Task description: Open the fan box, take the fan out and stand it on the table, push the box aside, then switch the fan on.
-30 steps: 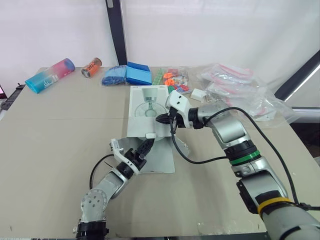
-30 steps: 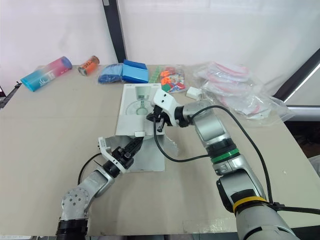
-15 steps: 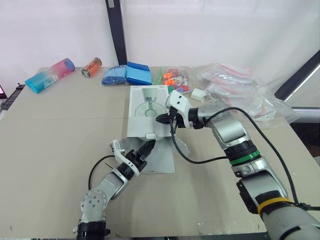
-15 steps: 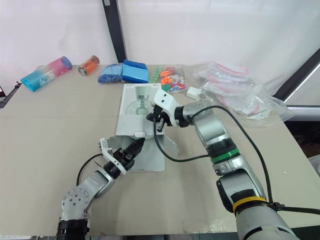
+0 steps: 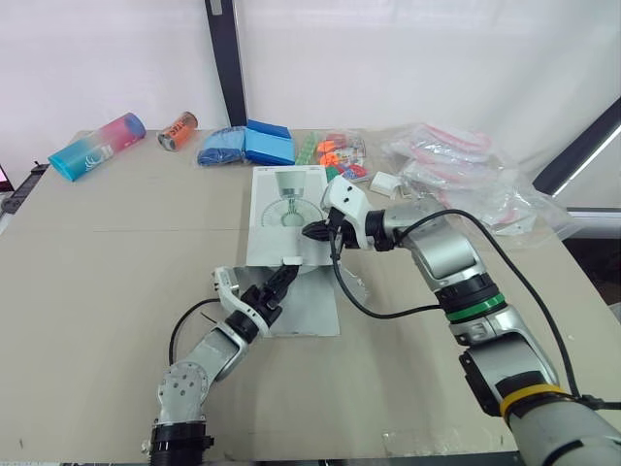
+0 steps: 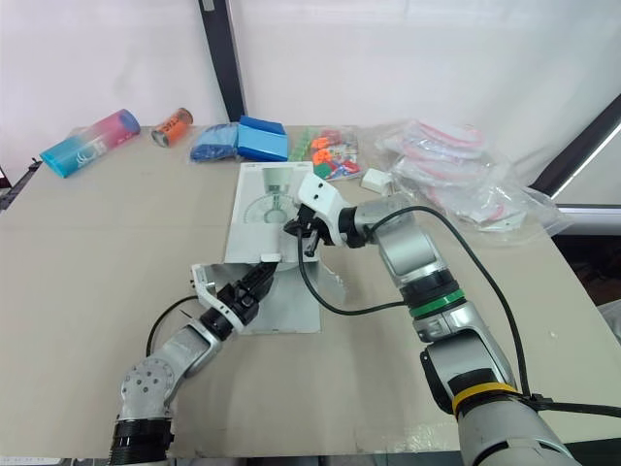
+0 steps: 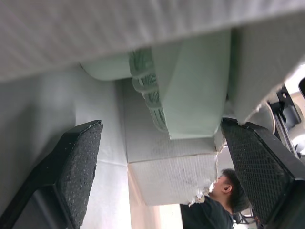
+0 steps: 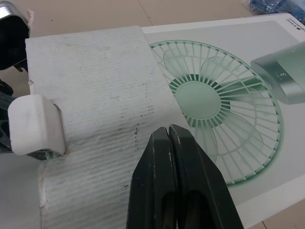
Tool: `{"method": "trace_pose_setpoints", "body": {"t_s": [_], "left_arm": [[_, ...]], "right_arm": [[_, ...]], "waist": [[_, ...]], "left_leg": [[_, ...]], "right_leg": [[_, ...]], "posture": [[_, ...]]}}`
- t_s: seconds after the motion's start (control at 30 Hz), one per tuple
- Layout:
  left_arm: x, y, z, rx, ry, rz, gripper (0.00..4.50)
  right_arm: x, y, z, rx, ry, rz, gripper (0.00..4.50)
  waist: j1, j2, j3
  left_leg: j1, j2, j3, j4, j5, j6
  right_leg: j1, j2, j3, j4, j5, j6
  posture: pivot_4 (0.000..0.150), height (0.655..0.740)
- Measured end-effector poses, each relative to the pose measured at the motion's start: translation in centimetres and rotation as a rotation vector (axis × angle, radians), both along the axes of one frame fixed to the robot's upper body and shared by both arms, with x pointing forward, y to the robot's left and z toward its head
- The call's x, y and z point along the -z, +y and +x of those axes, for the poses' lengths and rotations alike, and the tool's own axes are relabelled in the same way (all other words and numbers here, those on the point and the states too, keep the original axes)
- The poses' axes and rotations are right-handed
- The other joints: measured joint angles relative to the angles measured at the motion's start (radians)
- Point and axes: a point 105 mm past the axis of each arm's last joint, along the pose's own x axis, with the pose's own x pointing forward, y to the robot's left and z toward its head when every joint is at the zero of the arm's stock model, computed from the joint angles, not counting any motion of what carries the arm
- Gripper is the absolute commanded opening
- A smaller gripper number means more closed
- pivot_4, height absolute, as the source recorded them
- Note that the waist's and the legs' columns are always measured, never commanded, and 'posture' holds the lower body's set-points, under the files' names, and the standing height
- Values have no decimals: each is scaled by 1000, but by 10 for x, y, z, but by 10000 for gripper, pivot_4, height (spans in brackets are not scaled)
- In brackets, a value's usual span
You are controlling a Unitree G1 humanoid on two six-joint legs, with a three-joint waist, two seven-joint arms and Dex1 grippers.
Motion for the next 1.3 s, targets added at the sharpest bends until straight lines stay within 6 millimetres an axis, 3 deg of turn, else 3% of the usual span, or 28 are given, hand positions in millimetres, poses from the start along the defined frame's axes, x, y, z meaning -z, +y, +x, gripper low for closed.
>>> {"method": "trace_pose_setpoints", "body": {"t_s": [0.17, 0.2, 0.37, 0.93, 1.3], "left_arm": [[-1, 0, 2, -4, 0, -13, 42218], [-1, 0, 2, -4, -1, -16, 37196], [-5, 0, 2, 3, -12, -42, 22589], [-4, 1, -5, 18, 27, -71, 22589], [-5, 0, 0, 15, 14, -81, 22589]], "right_arm": [[0, 0, 0, 1, 0, 0, 0], [0, 0, 0, 0, 0, 0, 0], [0, 0, 0, 2, 3, -1, 0], [0, 1, -1, -1, 2, 1, 0], [0, 1, -2, -2, 1, 1, 0]], "waist": [[0, 0, 0], [0, 0, 0], [0, 0, 0], [0, 0, 0], [0, 0, 0]], "left_leg": [[0, 0, 0, 0, 0, 0], [0, 0, 0, 0, 0, 0], [0, 0, -1, 0, 0, 0], [0, 0, -1, 0, 0, -1], [0, -1, -1, 0, 0, -1]], "right_leg": [[0, 0, 0, 0, 0, 0], [0, 0, 0, 0, 0, 0], [0, 0, 0, 0, 0, 0], [0, 0, 0, 0, -1, 1], [0, 0, 0, 0, -1, 1]], "posture": [[1500, 7400], [1500, 7400], [1500, 7400], [1500, 7400], [1500, 7400]]}}
